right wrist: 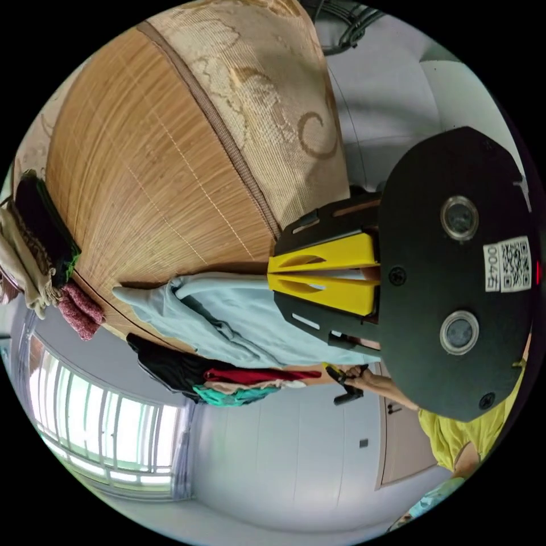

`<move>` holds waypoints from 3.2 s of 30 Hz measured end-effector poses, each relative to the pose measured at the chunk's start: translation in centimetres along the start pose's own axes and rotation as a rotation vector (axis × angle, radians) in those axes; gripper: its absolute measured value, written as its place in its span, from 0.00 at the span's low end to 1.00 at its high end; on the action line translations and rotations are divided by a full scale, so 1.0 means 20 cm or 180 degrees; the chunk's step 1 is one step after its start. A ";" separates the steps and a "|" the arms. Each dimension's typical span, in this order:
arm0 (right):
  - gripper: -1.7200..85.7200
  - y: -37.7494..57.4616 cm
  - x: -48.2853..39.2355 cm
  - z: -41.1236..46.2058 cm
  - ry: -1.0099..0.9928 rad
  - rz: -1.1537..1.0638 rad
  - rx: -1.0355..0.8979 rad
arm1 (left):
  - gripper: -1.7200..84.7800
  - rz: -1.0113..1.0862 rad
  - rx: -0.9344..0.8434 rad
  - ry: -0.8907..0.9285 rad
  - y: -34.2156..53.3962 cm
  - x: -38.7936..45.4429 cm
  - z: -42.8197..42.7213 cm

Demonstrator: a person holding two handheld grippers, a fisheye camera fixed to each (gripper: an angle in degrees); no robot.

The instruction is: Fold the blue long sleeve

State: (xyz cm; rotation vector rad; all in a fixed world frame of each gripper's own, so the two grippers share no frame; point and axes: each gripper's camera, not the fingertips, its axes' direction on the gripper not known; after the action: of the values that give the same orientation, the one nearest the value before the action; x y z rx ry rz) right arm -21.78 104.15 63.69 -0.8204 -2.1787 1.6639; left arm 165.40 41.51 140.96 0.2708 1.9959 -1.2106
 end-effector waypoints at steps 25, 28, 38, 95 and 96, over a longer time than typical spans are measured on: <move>0.03 -0.05 -0.05 -0.11 0.1005 -0.0601 0.0079 | 0.03 0.0129 -0.0017 -0.0084 0.02 -0.02 0.02; 0.10 -0.11 0.06 -0.10 0.0274 -0.0459 -0.0141 | 0.03 0.0131 -0.0009 -0.0065 0.02 -0.03 0.01; 0.11 -0.19 0.26 0.07 -0.0342 -0.0079 -0.0273 | 0.03 0.0093 -0.0005 0.0002 0.02 -0.03 0.00; 0.01 0.08 -0.84 2.13 0.2333 -0.1478 -0.1454 | 0.08 0.1444 -0.0239 -0.1200 0.35 0.93 -0.07; 0.01 0.07 -0.85 2.14 0.2350 -0.1450 -0.1461 | 0.08 0.1447 -0.0259 -0.1210 0.34 0.93 -0.07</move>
State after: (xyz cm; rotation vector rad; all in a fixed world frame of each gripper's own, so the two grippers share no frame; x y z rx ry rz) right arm -30.85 60.65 51.56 -0.7906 -1.9857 0.5198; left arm 155.68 42.54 123.59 0.3962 1.5412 -0.8176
